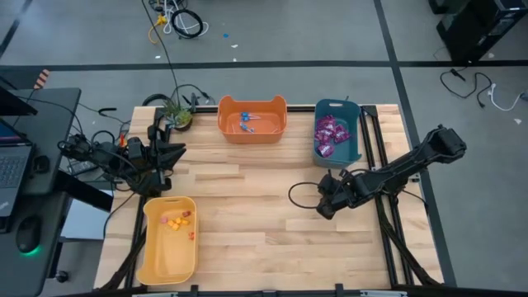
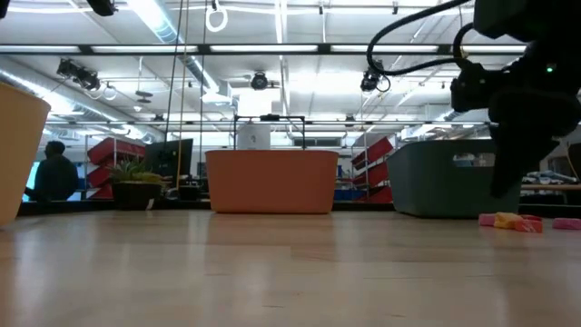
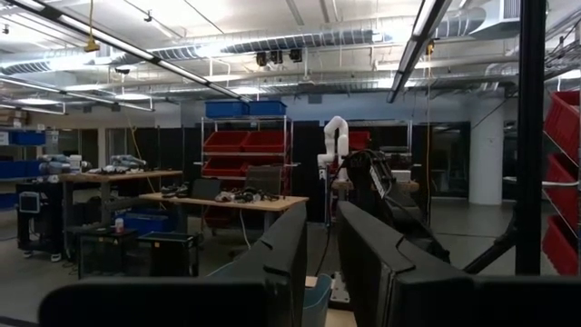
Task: Sort candy
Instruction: Put the left pink candy into the yellow bin
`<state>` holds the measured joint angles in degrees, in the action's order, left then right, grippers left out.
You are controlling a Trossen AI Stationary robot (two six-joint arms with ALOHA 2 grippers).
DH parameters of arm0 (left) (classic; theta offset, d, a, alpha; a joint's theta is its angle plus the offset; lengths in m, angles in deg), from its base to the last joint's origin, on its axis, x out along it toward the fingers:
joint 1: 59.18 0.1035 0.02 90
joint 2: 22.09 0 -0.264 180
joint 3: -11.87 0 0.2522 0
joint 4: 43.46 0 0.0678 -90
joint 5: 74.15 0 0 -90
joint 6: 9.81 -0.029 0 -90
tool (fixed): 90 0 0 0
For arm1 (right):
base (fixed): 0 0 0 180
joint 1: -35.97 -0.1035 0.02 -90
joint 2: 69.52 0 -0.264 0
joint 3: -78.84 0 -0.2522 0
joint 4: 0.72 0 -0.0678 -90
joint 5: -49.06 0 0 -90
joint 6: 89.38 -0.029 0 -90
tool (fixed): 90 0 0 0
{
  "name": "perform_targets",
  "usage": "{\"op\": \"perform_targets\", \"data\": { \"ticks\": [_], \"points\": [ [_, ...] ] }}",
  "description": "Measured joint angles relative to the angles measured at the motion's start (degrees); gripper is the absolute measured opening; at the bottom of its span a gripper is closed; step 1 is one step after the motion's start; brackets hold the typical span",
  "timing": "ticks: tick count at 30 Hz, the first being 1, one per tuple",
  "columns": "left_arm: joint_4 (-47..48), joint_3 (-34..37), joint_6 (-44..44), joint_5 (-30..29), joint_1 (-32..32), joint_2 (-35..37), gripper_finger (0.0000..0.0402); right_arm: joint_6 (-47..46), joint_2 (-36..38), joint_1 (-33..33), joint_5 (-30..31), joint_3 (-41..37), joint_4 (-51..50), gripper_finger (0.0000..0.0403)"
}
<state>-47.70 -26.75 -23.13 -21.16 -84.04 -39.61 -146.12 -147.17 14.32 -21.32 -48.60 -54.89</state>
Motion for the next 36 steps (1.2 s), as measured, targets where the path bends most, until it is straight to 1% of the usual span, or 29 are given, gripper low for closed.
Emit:
{"op": "perform_targets", "data": {
  "ticks": [11, 16, 28, 36],
  "points": [
    [1.6, 0.0, -0.1, 0.0, 0.0, 0.0, 0.0067, 2.5, 0.0, 2.5, 0.1, -1.6, 2.1, 0.0155],
    [1.7, 0.0, -0.1, 0.0, 0.0, 0.0, 0.0067, 3.1, 0.0, 4.3, 0.2, -1.6, 2.1, 0.0168],
    [1.7, 0.0, -0.1, 0.0, 0.0, 0.0, 0.0067, 4.9, 0.0, 6.0, 0.2, -1.7, 2.9, 0.017],
    [1.7, 0.0, -0.1, 0.0, 0.0, 0.0, 0.0067, 8.6, 0.0, 6.0, 0.2, -1.7, 3.9, 0.017]
  ]
}}
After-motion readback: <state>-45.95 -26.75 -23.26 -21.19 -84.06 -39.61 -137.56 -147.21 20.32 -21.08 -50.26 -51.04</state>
